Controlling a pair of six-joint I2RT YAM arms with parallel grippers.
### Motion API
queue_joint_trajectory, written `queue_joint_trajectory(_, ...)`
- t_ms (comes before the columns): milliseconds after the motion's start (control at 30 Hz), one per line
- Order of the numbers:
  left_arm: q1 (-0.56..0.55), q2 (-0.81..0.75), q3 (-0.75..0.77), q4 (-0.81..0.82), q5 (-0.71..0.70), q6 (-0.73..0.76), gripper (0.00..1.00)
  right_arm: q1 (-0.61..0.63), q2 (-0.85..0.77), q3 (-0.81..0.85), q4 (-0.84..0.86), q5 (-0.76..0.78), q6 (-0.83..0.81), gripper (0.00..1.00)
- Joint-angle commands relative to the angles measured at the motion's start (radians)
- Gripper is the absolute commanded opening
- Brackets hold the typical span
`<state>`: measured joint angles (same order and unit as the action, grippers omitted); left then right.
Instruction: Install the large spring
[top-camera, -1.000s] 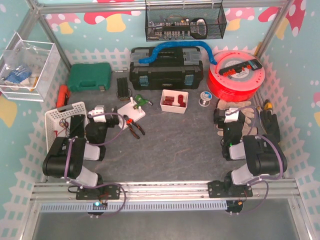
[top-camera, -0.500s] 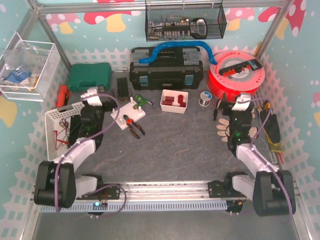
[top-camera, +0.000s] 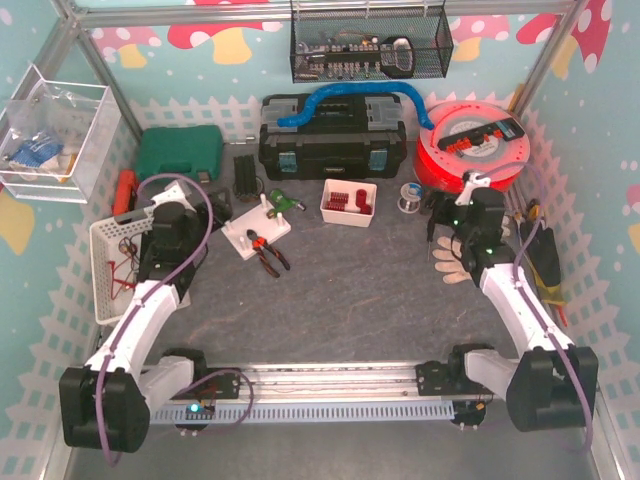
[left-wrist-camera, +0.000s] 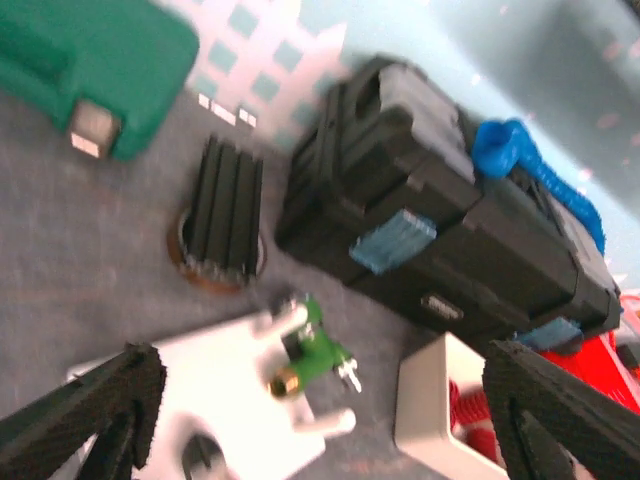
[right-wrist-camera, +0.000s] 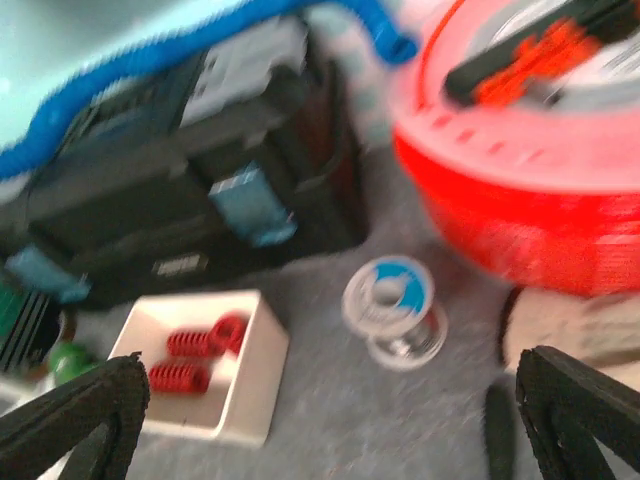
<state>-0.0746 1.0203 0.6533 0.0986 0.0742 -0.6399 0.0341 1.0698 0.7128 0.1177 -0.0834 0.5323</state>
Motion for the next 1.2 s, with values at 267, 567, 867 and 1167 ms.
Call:
queue_joint_trajectory(267,-0.289,0.033,-0.012,-0.251,-0.251,-0.073,0.60,0.413,0.031,-0.017,-0.076,0.081,-0.135,1.00)
queue_joint_trajectory(567,-0.465,0.261,0.037,-0.312,-0.396,-0.109,0.40,0.545,0.107,-0.083,0.042,0.215,-0.185,1.00)
queue_joint_trajectory(867,-0.474,0.395,0.035,-0.299,-0.389,-0.152,0.40,0.554,0.113,-0.124,0.107,0.233,-0.182,1.00)
queue_joint_trajectory(1167,-0.482,0.461,0.040,-0.284,-0.386,-0.156,0.38,0.559,0.123,-0.126,0.105,0.259,-0.183,1.00)
